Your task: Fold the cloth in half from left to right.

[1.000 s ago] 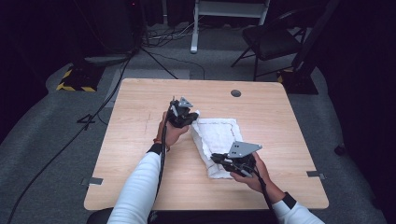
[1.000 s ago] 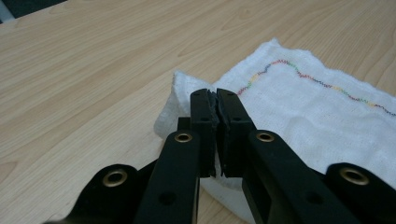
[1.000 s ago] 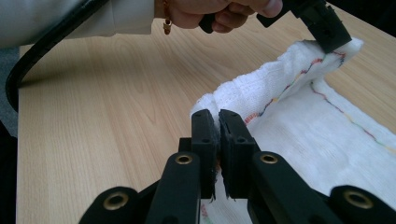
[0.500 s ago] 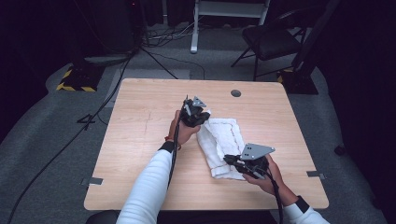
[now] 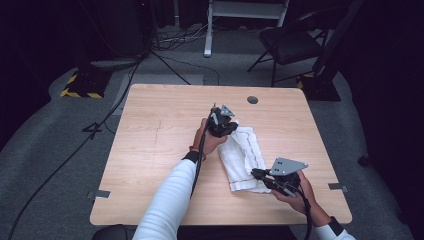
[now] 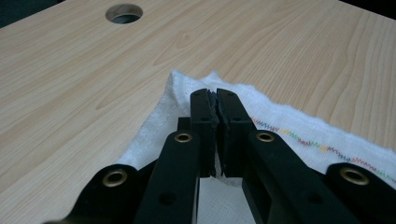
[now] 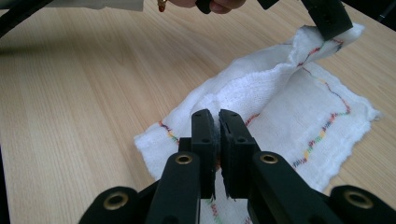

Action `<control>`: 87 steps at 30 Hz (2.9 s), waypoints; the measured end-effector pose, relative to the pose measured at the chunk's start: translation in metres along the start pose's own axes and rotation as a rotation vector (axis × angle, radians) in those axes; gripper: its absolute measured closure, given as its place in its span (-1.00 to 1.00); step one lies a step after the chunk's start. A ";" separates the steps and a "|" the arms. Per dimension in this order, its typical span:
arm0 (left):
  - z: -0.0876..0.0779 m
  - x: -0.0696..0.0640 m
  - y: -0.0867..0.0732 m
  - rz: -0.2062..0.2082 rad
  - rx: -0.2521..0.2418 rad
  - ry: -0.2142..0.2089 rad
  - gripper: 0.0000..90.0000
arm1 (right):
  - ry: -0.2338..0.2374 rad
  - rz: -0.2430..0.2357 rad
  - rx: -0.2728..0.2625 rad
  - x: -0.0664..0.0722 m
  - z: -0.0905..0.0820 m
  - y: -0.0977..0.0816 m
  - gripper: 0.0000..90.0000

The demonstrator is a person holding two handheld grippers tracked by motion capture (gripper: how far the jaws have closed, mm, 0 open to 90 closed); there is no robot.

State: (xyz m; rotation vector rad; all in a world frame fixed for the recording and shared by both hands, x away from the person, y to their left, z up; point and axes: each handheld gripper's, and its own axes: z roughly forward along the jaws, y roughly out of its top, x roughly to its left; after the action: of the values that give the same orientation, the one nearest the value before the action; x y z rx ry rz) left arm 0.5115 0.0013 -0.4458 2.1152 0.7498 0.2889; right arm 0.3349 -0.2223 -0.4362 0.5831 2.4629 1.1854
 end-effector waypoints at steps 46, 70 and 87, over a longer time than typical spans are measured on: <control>-0.031 -0.098 -0.084 0.189 0.176 -0.129 -0.21 | -0.123 0.137 0.127 -0.053 -0.015 -0.051 0.00; -0.050 -0.087 -0.108 0.195 0.182 -0.145 -0.24 | -0.054 0.122 0.242 -0.035 0.016 -0.057 -0.10; -0.084 -0.103 -0.134 0.160 0.180 -0.050 -0.23 | 0.036 0.089 0.243 -0.010 0.023 -0.049 -0.15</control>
State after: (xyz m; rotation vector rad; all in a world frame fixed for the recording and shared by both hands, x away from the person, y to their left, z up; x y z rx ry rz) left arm 0.3373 0.0547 -0.4938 2.3493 0.5976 0.2614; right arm 0.3441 -0.2405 -0.4871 0.7509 2.6571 0.9402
